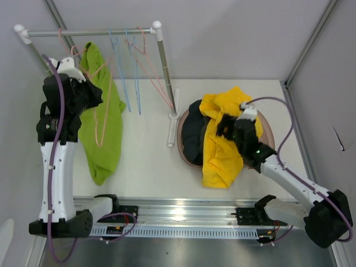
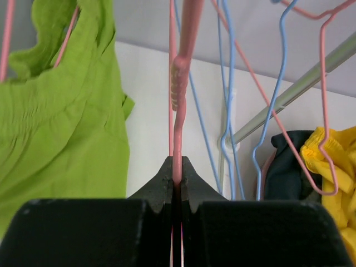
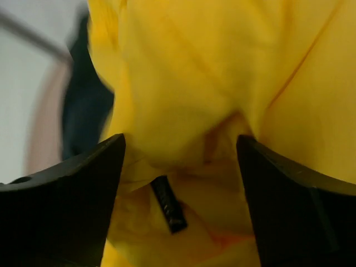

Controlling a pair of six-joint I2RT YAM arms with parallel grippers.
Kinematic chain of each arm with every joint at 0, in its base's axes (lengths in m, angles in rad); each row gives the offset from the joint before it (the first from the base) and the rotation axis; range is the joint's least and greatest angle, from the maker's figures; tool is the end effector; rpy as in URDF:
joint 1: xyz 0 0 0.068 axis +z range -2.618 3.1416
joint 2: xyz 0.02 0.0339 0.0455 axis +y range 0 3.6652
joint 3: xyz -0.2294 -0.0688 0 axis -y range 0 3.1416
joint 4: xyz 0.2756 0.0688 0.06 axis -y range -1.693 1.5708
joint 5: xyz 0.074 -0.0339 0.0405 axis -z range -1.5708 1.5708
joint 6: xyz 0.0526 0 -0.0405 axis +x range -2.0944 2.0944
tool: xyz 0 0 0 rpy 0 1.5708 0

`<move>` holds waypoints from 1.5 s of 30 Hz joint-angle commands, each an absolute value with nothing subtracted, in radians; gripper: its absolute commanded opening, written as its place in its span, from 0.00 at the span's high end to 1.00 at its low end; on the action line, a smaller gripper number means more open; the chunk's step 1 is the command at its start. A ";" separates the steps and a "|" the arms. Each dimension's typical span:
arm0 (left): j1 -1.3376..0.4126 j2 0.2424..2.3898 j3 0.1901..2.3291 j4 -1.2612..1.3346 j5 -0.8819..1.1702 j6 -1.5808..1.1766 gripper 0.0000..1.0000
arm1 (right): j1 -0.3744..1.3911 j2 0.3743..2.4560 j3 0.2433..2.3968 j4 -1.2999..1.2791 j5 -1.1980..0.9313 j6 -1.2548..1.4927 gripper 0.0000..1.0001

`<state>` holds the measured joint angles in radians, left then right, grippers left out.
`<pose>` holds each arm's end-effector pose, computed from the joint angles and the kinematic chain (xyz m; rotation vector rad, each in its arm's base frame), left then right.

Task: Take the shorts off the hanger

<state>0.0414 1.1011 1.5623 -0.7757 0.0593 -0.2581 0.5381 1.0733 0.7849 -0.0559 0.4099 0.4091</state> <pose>0.2565 0.0075 0.4553 -0.2416 1.8743 -0.2041 0.2743 0.1393 0.2530 0.1528 1.8874 0.2548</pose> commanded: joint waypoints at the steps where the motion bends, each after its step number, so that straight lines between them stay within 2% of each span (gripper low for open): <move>1: 0.038 1.189 1.678 -0.692 0.166 -0.187 1.00 | 0.650 1.049 0.611 -0.013 0.399 0.589 0.01; 6: 0.040 1.349 1.782 -0.663 0.204 -0.175 1.00 | 0.799 1.072 0.549 0.028 0.452 0.595 0.01; 17: 0.025 1.663 2.137 -0.745 0.204 -0.153 1.00 | 0.811 1.014 0.497 0.025 0.433 0.552 0.01; 21: -0.007 1.680 2.151 -0.775 0.146 -0.150 1.00 | 0.810 0.985 0.488 0.011 0.434 0.551 0.01; 27: -0.040 1.599 2.020 -0.759 0.068 -0.160 1.00 | 0.805 0.950 0.480 -0.035 0.440 0.543 0.01; 28: -0.040 1.591 1.991 -0.759 0.045 -0.160 0.98 | 0.807 0.943 0.477 -0.040 0.442 0.543 0.01; 29: -0.041 1.582 1.984 -0.759 0.035 -0.155 0.80 | 0.805 0.937 0.473 -0.043 0.443 0.543 0.01; 31: -0.040 1.560 1.965 -0.761 0.006 -0.147 0.54 | 0.807 0.919 0.465 -0.051 0.442 0.548 0.01; 32: -0.040 1.554 1.965 -0.767 0.005 -0.137 0.35 | 0.807 0.914 0.456 -0.052 0.440 0.549 0.01; 35: -0.038 1.517 1.960 -0.770 -0.064 -0.132 0.17 | 0.807 0.896 0.439 -0.052 0.437 0.555 0.01; 38: -0.038 1.464 1.953 -0.753 -0.092 -0.135 0.10 | 0.807 0.888 0.411 -0.022 0.426 0.563 0.01; 45: -0.038 1.368 2.003 -0.755 -0.207 -0.140 0.05 | 0.830 0.900 0.313 0.172 0.382 0.572 0.01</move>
